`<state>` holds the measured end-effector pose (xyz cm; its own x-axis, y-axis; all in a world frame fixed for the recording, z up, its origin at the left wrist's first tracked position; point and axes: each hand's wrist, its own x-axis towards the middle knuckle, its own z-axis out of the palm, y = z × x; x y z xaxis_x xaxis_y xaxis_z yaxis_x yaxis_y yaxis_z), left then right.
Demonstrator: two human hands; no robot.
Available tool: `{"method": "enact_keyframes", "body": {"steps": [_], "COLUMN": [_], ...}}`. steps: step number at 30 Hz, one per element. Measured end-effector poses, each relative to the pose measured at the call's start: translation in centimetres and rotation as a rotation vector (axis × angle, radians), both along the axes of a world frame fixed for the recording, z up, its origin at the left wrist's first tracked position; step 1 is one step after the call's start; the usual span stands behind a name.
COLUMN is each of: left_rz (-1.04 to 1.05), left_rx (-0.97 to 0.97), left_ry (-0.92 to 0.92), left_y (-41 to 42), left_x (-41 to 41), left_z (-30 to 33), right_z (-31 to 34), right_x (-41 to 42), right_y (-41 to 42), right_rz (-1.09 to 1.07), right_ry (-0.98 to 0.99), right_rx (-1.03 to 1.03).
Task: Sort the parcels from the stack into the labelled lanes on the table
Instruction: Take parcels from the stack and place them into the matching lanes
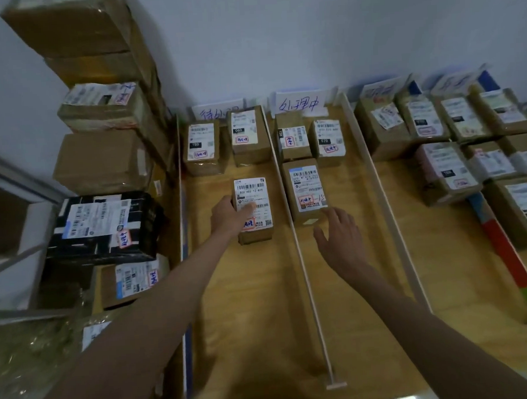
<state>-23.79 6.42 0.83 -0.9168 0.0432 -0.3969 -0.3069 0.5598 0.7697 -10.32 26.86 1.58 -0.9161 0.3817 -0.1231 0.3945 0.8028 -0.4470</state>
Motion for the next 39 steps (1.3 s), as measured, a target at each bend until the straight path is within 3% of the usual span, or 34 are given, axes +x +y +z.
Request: {"method": "enact_keyframes", "body": {"steps": [8,21,24,30,39], "left_rz": [0.058,0.050,0.006,-0.235,-0.502], "left_rx": [-0.010,-0.108,-0.164,-0.473,-0.718], "left_ry": [-0.021,0.018,0.059,0.205,0.447], "left_y": [4.4,7.6,6.8,2.6,-5.1], "left_x": [-5.3,-9.8,-8.6,-3.4,6.1], "left_z": [-3.9,-3.8,-2.7,1.1,4.1], "right_z": [-2.4,-2.6,-1.9,0.0,3.3], "right_x": [-3.3,-4.2,-4.1,-3.7,-1.5], "right_y": [2.9,4.4,4.3,2.6,-3.5], "right_rz": [0.067,0.100,0.106,0.130,0.175], "right_ry": [0.013,0.070,0.060,0.073,0.087], "right_rx": [0.052,0.063,0.070,0.086,0.128]}}
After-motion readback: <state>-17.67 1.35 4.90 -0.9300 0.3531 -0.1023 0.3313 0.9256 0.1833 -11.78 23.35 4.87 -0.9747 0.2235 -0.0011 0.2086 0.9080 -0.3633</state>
